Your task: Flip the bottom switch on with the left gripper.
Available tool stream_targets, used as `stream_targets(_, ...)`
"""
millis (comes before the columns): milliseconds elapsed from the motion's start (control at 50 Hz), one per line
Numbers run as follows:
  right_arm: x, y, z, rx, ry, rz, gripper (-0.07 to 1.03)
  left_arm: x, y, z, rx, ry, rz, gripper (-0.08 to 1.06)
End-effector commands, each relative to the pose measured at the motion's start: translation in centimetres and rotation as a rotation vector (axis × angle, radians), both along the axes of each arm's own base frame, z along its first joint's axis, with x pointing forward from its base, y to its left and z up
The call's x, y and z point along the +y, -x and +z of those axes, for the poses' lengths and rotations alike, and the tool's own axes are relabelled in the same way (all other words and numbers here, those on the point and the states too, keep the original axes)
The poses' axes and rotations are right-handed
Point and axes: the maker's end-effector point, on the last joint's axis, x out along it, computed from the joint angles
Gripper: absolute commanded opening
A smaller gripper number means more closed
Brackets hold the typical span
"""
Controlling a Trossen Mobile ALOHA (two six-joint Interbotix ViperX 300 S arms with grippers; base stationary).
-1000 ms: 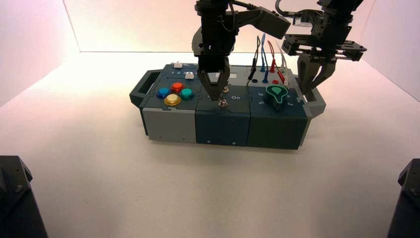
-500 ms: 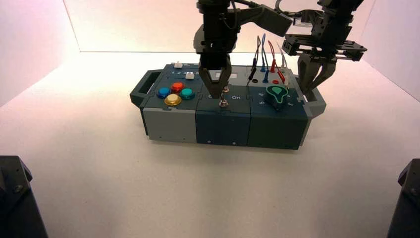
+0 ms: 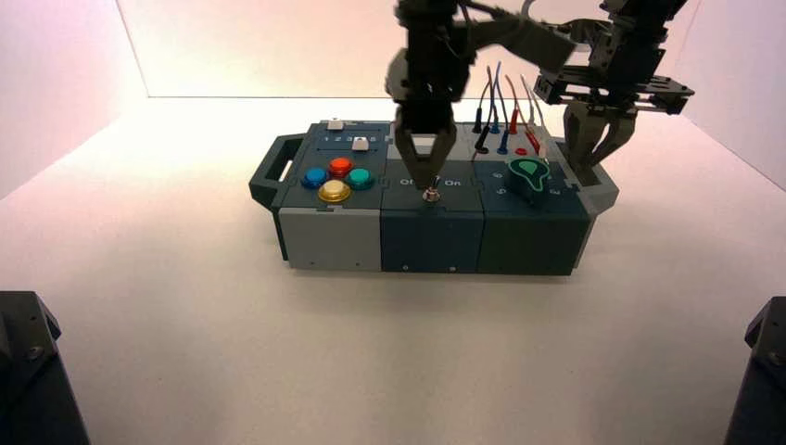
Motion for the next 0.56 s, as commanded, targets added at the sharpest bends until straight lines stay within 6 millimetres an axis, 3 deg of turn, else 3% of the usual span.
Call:
stream_targets(20, 0.8, -1.0, 0.9, -0.036, -0.014, 0.01, -0.02, 1.2, -0.7, 3.1, -0.048, 0.062, 0.042, -0.03)
stream_targets(260, 1.6, -0.5, 0.5, -0.02, -0.016, 0.034, -0.02, 2.8, 0.2, 4.4, -0.051, 0.064, 0.068, -0.03)
stream_targets(560, 1.9, -0.1, 0.1, -0.002, -0.012, 0.045, -0.02, 3.5, 0.7, 4.7, -0.05, 0.068, 0.109, -0.03)
